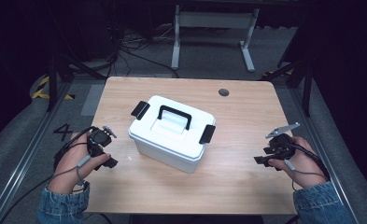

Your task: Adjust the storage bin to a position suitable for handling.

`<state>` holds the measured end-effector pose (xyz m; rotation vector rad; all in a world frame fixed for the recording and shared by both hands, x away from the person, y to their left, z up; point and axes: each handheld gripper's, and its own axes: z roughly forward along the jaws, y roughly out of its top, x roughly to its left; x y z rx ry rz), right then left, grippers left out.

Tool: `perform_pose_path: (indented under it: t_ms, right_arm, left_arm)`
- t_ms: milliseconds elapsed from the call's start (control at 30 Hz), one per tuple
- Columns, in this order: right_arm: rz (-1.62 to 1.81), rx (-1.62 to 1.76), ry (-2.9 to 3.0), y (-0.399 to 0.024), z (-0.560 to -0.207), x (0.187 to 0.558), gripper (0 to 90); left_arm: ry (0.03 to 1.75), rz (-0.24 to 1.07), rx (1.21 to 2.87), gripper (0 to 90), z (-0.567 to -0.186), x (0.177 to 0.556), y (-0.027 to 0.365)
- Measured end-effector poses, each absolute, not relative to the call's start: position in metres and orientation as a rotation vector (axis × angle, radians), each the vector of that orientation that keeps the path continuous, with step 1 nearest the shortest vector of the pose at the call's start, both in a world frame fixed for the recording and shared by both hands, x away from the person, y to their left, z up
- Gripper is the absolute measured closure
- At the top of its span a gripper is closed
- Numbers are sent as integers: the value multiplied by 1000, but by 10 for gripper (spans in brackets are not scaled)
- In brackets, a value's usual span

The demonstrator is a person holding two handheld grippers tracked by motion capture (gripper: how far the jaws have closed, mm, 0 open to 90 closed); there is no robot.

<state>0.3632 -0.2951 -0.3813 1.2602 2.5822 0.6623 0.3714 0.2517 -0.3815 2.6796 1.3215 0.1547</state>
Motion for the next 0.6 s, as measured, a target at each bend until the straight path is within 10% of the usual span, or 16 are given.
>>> perform_pose_path:
  t_ms: [600]
  right_arm:
    - [757,1207,2546,-268,-329,371,422]
  left_arm:
    - [1348,119,2623,224,-373,378,259]
